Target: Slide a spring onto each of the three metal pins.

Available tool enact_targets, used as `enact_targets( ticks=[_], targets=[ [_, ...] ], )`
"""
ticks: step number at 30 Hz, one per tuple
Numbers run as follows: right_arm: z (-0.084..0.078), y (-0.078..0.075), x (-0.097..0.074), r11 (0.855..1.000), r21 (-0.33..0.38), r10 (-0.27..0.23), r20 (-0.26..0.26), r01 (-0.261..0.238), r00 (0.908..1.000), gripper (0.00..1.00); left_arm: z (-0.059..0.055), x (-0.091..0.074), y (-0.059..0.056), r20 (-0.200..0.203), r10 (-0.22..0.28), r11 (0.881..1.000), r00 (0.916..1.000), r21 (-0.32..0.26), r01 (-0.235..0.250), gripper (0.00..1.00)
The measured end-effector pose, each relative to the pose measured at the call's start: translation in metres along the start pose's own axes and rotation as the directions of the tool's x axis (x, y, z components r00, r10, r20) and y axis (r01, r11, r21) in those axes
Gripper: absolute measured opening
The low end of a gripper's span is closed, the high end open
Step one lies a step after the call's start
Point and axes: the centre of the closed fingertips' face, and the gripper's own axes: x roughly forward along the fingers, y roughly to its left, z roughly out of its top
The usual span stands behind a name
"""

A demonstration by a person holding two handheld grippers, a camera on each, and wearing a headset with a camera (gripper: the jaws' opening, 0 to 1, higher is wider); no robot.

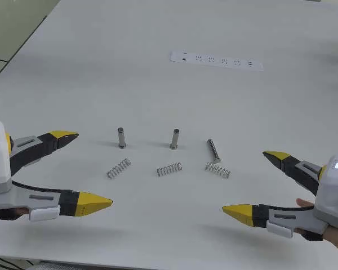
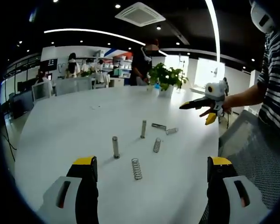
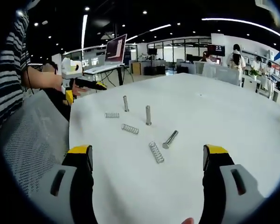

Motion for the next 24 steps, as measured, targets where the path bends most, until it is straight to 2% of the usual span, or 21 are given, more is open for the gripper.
enact_targets(
  ticks=[16, 24],
  targets=[
    [0.0062, -0.0022, 0.0012, 1.0, -0.003, 0.004, 0.009, -0.004, 1.0, 1.0, 0.0035, 0.0004, -0.0011, -0.001, -0.006, 1.0, 1.0, 0.002, 0.006, 0.97],
    [0.0031, -0.0044, -0.0017, 1.0, 0.006, -0.001, 0.005, 0.001, 1.0, 1.0, 0.0038, 0.0013, -0.0013, -0.002, -0.006, 1.0, 1.0, 0.003, 0.006, 0.97]
  ],
)
